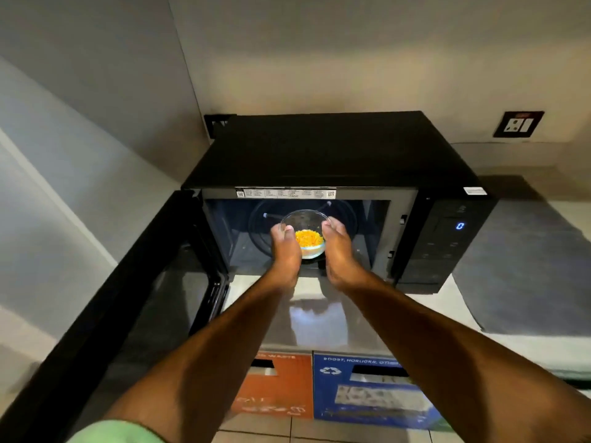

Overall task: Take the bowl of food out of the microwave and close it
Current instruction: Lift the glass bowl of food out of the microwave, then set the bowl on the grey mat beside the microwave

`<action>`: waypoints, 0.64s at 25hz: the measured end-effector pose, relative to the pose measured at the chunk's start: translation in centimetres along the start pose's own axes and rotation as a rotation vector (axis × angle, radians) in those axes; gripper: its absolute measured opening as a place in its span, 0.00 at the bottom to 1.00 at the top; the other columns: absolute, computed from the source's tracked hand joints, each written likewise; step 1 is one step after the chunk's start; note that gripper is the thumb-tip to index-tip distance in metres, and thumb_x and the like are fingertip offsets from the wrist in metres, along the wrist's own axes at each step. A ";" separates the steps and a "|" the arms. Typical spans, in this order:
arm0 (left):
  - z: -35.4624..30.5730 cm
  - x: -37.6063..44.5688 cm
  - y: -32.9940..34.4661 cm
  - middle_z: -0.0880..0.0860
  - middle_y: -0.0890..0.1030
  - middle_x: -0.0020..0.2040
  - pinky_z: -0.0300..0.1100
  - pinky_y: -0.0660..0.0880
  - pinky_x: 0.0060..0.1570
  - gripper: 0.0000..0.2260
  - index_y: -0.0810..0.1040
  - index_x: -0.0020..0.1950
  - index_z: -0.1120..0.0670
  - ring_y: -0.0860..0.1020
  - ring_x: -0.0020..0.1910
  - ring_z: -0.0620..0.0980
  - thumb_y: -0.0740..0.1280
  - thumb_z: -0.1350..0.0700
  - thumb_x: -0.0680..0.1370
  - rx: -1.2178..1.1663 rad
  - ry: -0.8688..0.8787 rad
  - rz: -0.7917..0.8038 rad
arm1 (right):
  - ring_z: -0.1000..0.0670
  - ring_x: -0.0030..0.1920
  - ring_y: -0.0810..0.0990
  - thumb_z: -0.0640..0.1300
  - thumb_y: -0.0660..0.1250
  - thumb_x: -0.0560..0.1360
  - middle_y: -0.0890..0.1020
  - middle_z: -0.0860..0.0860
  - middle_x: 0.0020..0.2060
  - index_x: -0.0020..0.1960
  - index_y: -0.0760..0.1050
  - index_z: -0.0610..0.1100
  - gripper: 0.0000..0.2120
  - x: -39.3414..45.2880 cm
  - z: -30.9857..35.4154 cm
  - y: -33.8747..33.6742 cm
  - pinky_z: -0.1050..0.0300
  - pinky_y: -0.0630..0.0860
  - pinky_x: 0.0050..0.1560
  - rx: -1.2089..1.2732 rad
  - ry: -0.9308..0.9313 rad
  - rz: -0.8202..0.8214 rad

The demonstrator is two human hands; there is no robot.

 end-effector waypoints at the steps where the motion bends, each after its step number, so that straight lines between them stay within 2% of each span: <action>1: -0.2 -1.0 -0.2 0.61 0.74 0.68 0.47 0.73 0.59 0.18 0.64 0.74 0.56 0.75 0.61 0.55 0.52 0.53 0.85 0.003 -0.009 0.016 | 0.43 0.69 0.75 0.46 0.56 0.85 0.74 0.42 0.70 0.77 0.64 0.45 0.20 -1.1 0.2 -0.2 0.44 0.73 0.71 0.012 0.010 0.002; 5: -1.0 -5.2 -0.9 0.61 0.73 0.69 0.55 0.74 0.67 0.18 0.63 0.74 0.53 0.75 0.65 0.59 0.51 0.49 0.86 -0.008 -0.050 0.057 | 0.45 0.65 0.78 0.47 0.56 0.85 0.76 0.43 0.68 0.75 0.66 0.46 0.19 -5.3 1.8 -1.1 0.54 0.76 0.60 0.031 0.000 -0.002; 9: -1.3 -8.2 -0.8 0.61 0.73 0.69 0.57 0.75 0.67 0.18 0.63 0.74 0.52 0.76 0.66 0.60 0.52 0.51 0.85 -0.032 -0.023 0.086 | 0.50 0.55 0.80 0.49 0.57 0.85 0.77 0.46 0.65 0.75 0.66 0.48 0.19 -8.6 2.2 -2.8 0.62 0.78 0.45 0.051 0.006 -0.007; 12: -0.6 -10.6 0.2 0.60 0.73 0.70 0.59 0.74 0.68 0.18 0.63 0.75 0.52 0.75 0.66 0.60 0.54 0.51 0.85 -0.036 -0.025 0.085 | 0.57 0.49 0.79 0.49 0.57 0.85 0.77 0.50 0.57 0.74 0.66 0.50 0.18 -10.4 1.7 -4.6 0.70 0.77 0.33 0.051 0.000 -0.051; 13: -0.3 -11.4 0.7 0.60 0.72 0.71 0.59 0.73 0.69 0.18 0.63 0.75 0.52 0.75 0.67 0.60 0.54 0.51 0.85 -0.037 -0.023 0.092 | 0.57 0.48 0.79 0.49 0.57 0.84 0.77 0.51 0.56 0.73 0.66 0.50 0.18 -10.9 1.7 -5.4 0.71 0.77 0.32 0.058 -0.004 -0.074; 16: 0.5 -14.1 2.7 0.59 0.70 0.73 0.55 0.69 0.71 0.19 0.62 0.76 0.51 0.72 0.70 0.57 0.54 0.52 0.85 -0.040 -0.023 0.124 | 0.58 0.50 0.79 0.49 0.58 0.84 0.76 0.50 0.60 0.74 0.67 0.50 0.18 -11.8 1.5 -8.2 0.66 0.77 0.40 0.080 -0.006 -0.115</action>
Point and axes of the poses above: each hand's wrist, its own x-axis towards the middle knuckle, its own y-axis out of the palm, z = x × y, the point moved 3 cm from there along x, towards the middle knuckle
